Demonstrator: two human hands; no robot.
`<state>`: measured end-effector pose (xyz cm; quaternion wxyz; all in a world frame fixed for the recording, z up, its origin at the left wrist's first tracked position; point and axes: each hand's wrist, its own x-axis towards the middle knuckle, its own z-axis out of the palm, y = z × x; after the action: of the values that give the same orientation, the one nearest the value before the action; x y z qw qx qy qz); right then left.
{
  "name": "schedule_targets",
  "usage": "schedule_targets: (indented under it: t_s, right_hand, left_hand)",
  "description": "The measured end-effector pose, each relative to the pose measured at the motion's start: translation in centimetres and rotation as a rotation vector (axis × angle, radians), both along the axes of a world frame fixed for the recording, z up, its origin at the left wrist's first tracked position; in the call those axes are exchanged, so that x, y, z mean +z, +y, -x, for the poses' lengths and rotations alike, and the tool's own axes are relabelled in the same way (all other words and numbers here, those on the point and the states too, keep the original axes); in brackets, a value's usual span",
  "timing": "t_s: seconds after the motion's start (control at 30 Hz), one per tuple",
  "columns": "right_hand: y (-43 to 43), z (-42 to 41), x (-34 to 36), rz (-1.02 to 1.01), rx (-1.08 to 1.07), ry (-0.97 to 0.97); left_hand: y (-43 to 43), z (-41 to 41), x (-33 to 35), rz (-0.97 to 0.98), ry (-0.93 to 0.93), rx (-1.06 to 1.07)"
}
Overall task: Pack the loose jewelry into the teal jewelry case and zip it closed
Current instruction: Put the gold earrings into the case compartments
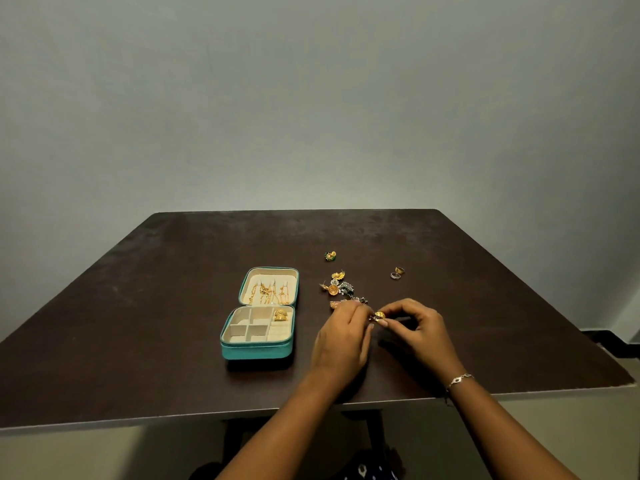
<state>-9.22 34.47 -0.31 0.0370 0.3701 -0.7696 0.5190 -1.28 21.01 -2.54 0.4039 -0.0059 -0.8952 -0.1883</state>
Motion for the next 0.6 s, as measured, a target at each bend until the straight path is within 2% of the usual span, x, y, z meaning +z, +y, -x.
schedule_targets:
  t_s: [0.13, 0.3, 0.43, 0.6]
  right_hand:
    - [-0.5, -0.1, 0.2, -0.012, 0.002, 0.006]
    - [-1.1, -1.0, 0.5, -0.039, 0.020, -0.007]
    - [-2.0, -2.1, 0.5, -0.077, 0.027, -0.002]
    - [-3.6, -3.6, 0.9, -0.087, 0.058, 0.018]
  left_hand:
    - [-0.3, -2.4, 0.5, 0.019, 0.128, -0.027]
    - [-3.6, -5.2, 1.5, -0.035, 0.213, 0.139]
    - [-6.6, -7.3, 1.1, -0.281, 0.211, 0.334]
    - [-7.3, -8.6, 0.4, -0.344, 0.096, 0.367]
